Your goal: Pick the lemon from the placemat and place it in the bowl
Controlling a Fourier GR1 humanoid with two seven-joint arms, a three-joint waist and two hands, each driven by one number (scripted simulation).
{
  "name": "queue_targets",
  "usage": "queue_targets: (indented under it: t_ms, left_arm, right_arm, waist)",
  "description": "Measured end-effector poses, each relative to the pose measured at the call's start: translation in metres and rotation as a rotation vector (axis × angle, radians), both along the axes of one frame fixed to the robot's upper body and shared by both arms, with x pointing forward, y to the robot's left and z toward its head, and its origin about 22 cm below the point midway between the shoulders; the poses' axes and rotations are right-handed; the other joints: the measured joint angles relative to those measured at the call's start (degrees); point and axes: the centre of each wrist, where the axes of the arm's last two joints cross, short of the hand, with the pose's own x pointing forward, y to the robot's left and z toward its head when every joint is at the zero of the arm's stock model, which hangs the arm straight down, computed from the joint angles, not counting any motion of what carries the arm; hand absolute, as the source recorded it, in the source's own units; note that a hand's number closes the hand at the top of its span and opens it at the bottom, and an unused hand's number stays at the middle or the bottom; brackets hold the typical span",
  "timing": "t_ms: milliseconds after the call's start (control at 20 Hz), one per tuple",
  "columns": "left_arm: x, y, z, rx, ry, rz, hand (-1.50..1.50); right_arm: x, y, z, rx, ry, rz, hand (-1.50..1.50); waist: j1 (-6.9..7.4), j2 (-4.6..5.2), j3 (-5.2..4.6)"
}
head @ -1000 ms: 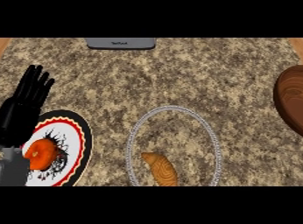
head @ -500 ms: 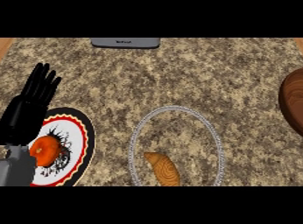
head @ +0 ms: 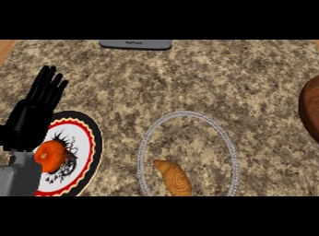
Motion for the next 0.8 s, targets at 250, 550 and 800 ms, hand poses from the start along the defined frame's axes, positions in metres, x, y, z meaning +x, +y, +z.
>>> queue_targets:
  t_ms: [250,550,800]
  left_arm:
    - [0.001,-0.003,0.004,-0.001,-0.013,-0.006,0.00]
    - [0.000,-0.003,0.004,-0.004,-0.010,0.000,0.00]
    - [-0.001,0.000,0.003,-0.005,-0.005,0.002,0.00]
  right_arm:
    - [0.009,0.006,-0.019,0.094,0.070,0.078,-1.50]
    - [0.017,0.008,-0.021,0.374,-0.034,0.120,-1.50]
    - [0.010,-0.013,-0.004,0.640,-0.137,0.059,-1.50]
  waist:
    - [0.25,0.20,0.10]
    - [-0.19,0.16,0.16]
    - [-0.46,0.13,0.14]
